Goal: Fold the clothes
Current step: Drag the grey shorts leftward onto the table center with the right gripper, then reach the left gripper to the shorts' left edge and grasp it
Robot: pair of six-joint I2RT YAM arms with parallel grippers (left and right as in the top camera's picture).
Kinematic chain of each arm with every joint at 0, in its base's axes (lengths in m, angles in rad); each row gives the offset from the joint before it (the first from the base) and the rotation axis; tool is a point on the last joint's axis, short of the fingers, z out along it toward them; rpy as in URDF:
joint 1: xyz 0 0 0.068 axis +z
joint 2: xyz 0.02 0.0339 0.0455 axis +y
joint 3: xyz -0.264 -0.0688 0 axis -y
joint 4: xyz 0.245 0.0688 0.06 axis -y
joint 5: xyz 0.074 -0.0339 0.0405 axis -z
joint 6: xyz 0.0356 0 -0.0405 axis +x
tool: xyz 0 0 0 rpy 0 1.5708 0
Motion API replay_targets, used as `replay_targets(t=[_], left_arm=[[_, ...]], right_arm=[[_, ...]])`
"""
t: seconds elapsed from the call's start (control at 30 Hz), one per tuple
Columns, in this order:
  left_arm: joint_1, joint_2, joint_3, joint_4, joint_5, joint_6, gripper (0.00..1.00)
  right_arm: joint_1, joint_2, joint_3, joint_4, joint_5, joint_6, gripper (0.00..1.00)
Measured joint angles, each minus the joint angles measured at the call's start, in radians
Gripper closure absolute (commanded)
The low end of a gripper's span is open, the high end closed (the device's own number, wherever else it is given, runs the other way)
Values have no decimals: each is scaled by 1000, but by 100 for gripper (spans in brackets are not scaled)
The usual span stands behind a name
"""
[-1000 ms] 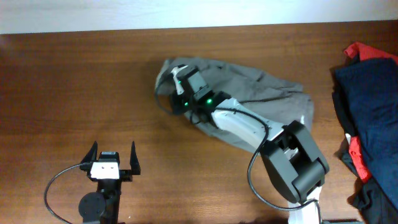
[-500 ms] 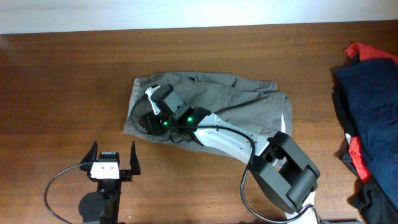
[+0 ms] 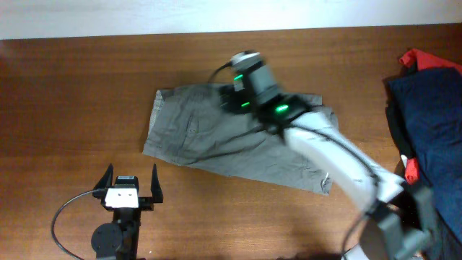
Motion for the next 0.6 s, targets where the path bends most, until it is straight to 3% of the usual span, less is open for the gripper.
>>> replay_targets(t=[0.13, 0.23, 0.4, 0.6], left_arm=[[0, 0, 0, 0, 0, 0, 1], [0, 0, 0, 0, 0, 0, 1], [0, 0, 0, 0, 0, 0, 1], [0, 0, 0, 0, 0, 0, 1]], right_arm=[[-164, -24, 9, -192, 20, -2, 1], [-278, 5, 8, -306, -51, -4, 1], [-409, 67, 7, -359, -215, -3, 1], [-444, 145, 7, -341, -342, -2, 1]])
